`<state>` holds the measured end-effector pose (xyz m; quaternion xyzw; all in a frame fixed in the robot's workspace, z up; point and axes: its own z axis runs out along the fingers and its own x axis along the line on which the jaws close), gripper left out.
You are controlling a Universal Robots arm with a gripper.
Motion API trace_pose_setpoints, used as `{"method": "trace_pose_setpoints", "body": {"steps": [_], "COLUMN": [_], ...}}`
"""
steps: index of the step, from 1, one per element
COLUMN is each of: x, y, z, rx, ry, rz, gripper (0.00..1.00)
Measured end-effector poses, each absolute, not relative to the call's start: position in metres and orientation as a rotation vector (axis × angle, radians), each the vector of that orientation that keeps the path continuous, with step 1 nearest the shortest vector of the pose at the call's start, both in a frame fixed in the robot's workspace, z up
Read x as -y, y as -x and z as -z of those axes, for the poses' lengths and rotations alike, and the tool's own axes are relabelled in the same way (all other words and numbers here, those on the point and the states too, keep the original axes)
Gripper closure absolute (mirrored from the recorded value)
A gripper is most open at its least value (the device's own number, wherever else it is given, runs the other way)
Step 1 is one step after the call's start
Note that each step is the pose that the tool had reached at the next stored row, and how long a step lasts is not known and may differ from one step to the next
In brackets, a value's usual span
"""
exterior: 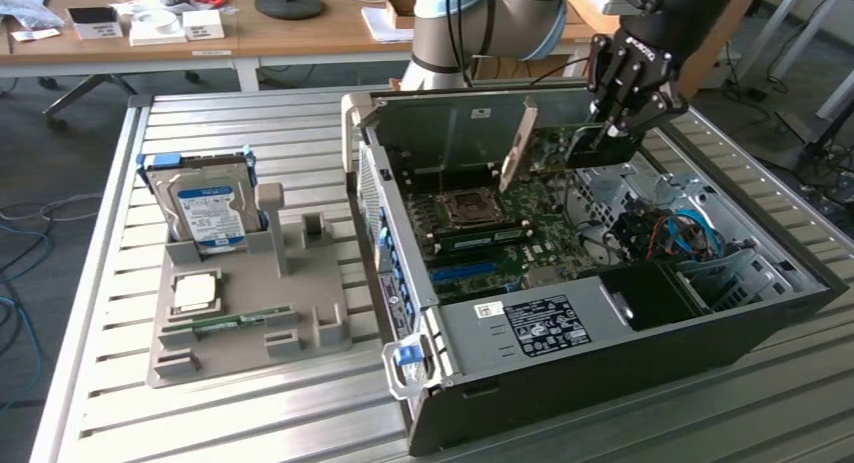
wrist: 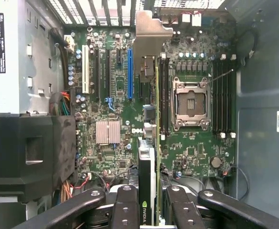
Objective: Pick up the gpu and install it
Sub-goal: 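Insert the gpu into the slot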
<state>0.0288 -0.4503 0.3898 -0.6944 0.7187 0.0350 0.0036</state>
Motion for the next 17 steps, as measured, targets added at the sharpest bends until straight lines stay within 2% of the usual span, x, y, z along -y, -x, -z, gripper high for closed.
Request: {"method": "trace_pose_setpoints", "body": {"steps": [17], "x": [0.450], "y": [-0.021], "z": [-0.371], "rx": [-2.268], "ry": [2.161], "rz": [-0.109], "gripper": [0.73]}}
